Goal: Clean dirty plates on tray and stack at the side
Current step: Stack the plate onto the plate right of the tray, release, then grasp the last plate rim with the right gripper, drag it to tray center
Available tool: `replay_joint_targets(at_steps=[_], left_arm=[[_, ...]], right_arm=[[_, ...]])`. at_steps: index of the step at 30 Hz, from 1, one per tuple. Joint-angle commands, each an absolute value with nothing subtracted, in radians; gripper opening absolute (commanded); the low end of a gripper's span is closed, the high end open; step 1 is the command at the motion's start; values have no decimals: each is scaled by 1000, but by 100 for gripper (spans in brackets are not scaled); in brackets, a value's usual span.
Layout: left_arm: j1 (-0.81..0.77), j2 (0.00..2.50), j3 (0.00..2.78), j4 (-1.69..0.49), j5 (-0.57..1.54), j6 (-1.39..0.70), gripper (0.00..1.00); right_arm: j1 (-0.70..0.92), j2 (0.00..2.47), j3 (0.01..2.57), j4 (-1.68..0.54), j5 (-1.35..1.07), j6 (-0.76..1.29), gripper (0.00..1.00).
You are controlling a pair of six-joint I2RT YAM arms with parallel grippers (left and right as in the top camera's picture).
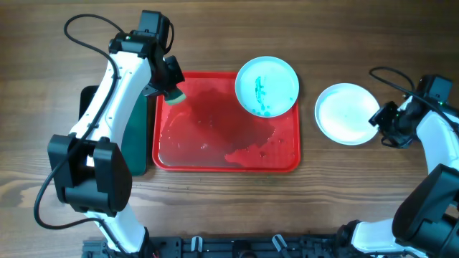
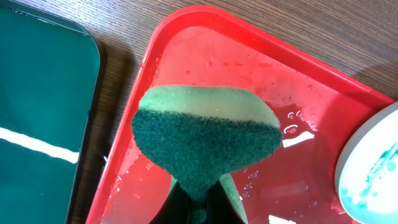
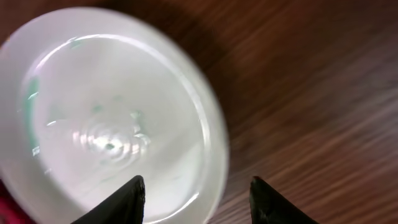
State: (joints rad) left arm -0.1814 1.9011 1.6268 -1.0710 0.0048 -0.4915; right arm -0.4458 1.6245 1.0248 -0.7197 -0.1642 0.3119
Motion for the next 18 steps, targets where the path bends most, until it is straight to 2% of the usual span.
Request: replay_joint_targets(at_steps=[1,5,11,15,18], left_arm=[[-184,1902,1640,-1070,7,-479,4],[-184,1902,1640,-1070,7,-479,4],[-184,1902,1640,-1071,7,-479,4],[-184,1902,1640,-1072,7,-479,4],[-184,1902,1640,-1073,7,-479,4]], right_arm=[[-392,1604,1070,-735,-349,264,52],[-186,1604,1195,-771,-302,276,52],[130,1681,1296,-709,-101,433,54],[200,1799,1296,-737,-59,528,53],[210,1864,1295,-752,-75,527,47]])
